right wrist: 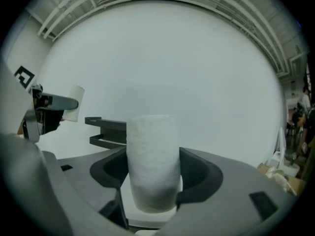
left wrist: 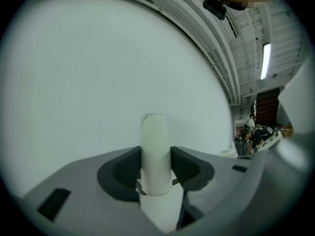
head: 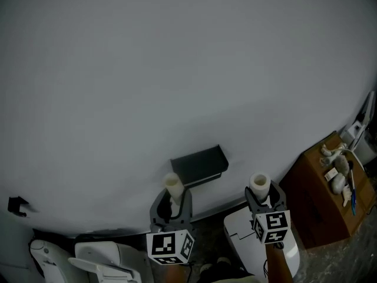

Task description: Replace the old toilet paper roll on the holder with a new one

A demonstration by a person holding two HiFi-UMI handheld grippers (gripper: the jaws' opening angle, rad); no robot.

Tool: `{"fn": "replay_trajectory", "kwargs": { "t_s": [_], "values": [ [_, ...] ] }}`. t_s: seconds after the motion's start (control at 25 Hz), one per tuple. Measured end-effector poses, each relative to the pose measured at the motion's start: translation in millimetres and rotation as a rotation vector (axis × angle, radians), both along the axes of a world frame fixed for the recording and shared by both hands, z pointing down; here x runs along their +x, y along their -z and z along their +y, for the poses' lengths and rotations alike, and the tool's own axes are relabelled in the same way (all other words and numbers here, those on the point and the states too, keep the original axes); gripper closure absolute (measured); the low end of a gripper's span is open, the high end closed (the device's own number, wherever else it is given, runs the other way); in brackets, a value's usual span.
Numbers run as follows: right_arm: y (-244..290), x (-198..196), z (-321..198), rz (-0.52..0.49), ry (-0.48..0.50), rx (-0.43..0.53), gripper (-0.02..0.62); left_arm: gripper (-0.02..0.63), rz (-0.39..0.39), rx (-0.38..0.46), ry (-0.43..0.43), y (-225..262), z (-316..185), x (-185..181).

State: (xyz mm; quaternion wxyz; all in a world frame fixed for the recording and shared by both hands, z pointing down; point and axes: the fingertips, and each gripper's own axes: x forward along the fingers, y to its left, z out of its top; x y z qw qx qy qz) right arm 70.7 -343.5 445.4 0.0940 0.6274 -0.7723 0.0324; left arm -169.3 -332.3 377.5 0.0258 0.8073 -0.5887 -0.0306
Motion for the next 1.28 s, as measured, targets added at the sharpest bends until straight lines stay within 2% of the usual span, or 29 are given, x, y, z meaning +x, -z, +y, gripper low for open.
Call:
{"fn": "replay_trajectory", "kwargs": {
  "t_s": [0.12,0.28,0.6,0.8,0.88,0.96,1.28],
  "values": [
    [-1,-11,-21,0.122,0.033,0.010,0.285,0.414,-0.004,0.003,0.023,2,2,-15],
    [-6,-18,-45,0.371,0.073,0.021,0.285,0.414,-0.005,0.005,0.051,3,6,-34],
    [-26,-31,-81,0.954,0.178,0.089,0.285,0.414,-0.011,0.012,0.100,6,9,-59],
    [-48,-34,-94,1.328,0.233,0.138,0.285,0.414,-0.025,0.012,0.108,6,9,-61],
    [-53,-37,-94,1.441,0.253,0.156,0.285,0.414,-0.029,0.006,0.112,3,9,-62],
    [-56,-42,-95,1.472,0.269,0.167,0.285,0.414,-0.028,0.002,0.113,1,9,-62],
    [-58,-61,-97,1.439,0.290,0.177,0.285,0.414,-0.044,-0.002,0.123,-1,11,-66]
  ]
}}
